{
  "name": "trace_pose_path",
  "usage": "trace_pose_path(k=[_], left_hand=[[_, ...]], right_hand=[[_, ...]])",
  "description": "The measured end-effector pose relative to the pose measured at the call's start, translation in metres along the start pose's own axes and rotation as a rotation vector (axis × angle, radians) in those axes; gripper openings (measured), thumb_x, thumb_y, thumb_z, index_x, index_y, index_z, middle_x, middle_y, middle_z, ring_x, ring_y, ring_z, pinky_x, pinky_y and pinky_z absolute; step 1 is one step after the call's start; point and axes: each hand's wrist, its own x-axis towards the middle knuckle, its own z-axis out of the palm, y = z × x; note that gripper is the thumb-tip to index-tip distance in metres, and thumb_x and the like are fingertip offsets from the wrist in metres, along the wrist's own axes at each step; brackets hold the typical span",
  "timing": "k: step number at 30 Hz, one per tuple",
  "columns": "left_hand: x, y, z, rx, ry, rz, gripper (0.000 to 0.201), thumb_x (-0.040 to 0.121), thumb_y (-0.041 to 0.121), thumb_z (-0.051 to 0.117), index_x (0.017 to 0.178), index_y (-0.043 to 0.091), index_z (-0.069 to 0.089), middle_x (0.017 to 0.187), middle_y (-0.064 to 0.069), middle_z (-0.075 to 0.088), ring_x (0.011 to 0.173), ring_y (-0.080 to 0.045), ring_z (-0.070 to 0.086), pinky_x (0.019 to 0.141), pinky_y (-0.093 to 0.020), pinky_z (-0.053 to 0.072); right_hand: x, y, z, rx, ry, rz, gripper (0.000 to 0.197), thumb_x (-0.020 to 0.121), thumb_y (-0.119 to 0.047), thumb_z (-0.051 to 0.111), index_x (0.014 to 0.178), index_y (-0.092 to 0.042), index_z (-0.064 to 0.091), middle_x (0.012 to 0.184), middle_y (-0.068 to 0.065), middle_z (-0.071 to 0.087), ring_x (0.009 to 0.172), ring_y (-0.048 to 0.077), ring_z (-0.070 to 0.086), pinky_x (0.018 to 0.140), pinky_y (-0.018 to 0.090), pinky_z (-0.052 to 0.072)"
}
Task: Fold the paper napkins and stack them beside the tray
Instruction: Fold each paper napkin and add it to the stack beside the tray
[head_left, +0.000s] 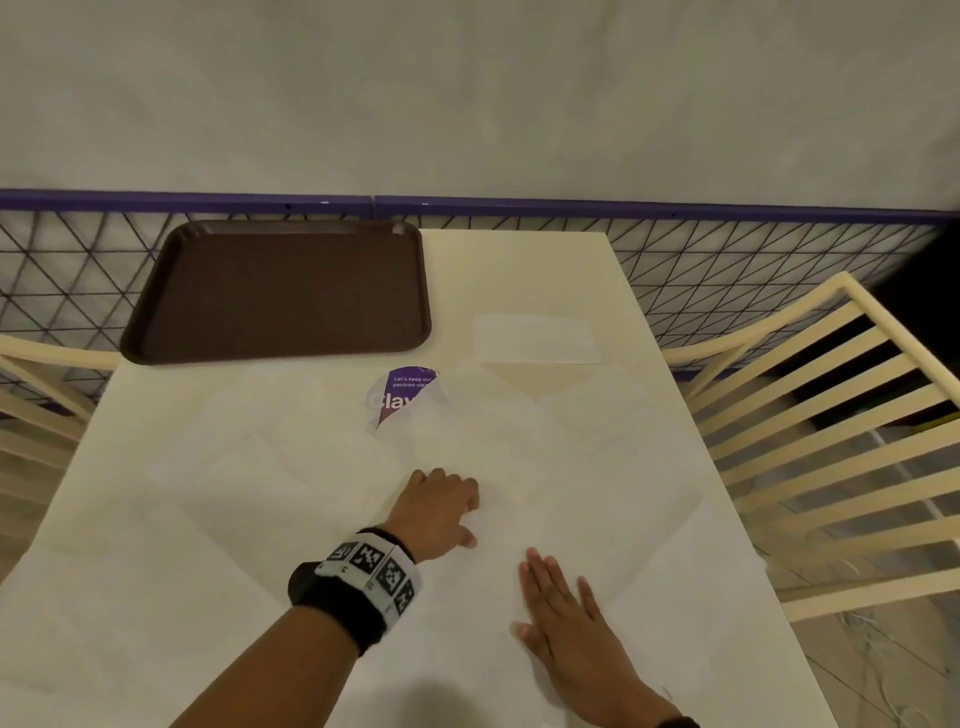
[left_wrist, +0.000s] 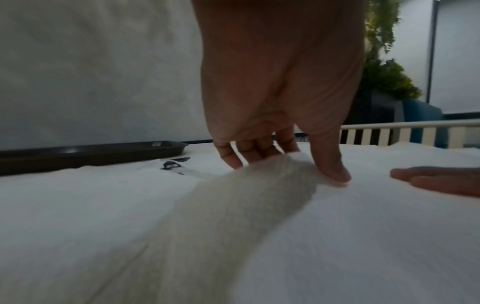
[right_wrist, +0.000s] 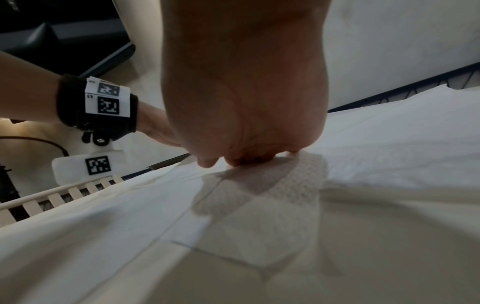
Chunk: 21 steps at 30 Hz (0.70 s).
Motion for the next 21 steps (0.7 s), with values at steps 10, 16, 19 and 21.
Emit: trace_pose_path(k=[10,16,19,21], left_hand=[[-0.035,0.012,-0.024,-0.127,0.185,0.112,0.02,0.089,0.034,0.058,0.106,0.024,0.061,0.104,0.008,0.063,0.101,-0.013,0.052,0.081,-0.017,0.025],[-0.046,0.017,-0.053,-0.197,0.298,0.072,0.022,0.083,0.048,0.058,0.099,0.033,0.059,0.091,0.009,0.067,0.083,-0.011,0.053,0.069,-0.019,0.038],[-0.039,-0.004,-0.069,-0.221,0.188,0.002,0.015,0.077,0.037,0.069,0.09,0.032,0.062,0.086,0.018,0.065,0.084,-0.003,0.057,0.075,-0.025,0.045],[-0.025,-0.016,-0.079,-0.435,0.197,-0.009,0.021,0.073,0.023,0.077,0.065,0.033,0.061,0.067,0.024,0.062,0.068,0.005,0.056,0.067,-0.017,0.043]], right_hand=[[0.002,-0.001,-0.08,0.315,0.649,-0.046,0.06,0.074,-0.036,0.071,0.127,-0.028,0.045,0.127,-0.004,0.055,0.118,0.017,0.043,0.099,0.027,0.026],[0.036,0.003,-0.145,0.285,0.292,-0.122,0.019,0.078,-0.034,0.069,0.096,-0.03,0.065,0.095,-0.01,0.065,0.094,0.011,0.056,0.083,0.024,0.034],[0.048,0.031,-0.163,0.604,0.215,-0.058,0.023,0.075,-0.021,0.073,0.063,-0.031,0.057,0.06,-0.013,0.053,0.057,-0.001,0.048,0.053,0.016,0.033],[0.061,0.053,-0.174,0.734,0.191,0.012,0.026,0.07,-0.013,0.077,0.057,-0.021,0.056,0.053,-0.012,0.049,0.048,-0.002,0.044,0.048,0.013,0.032]])
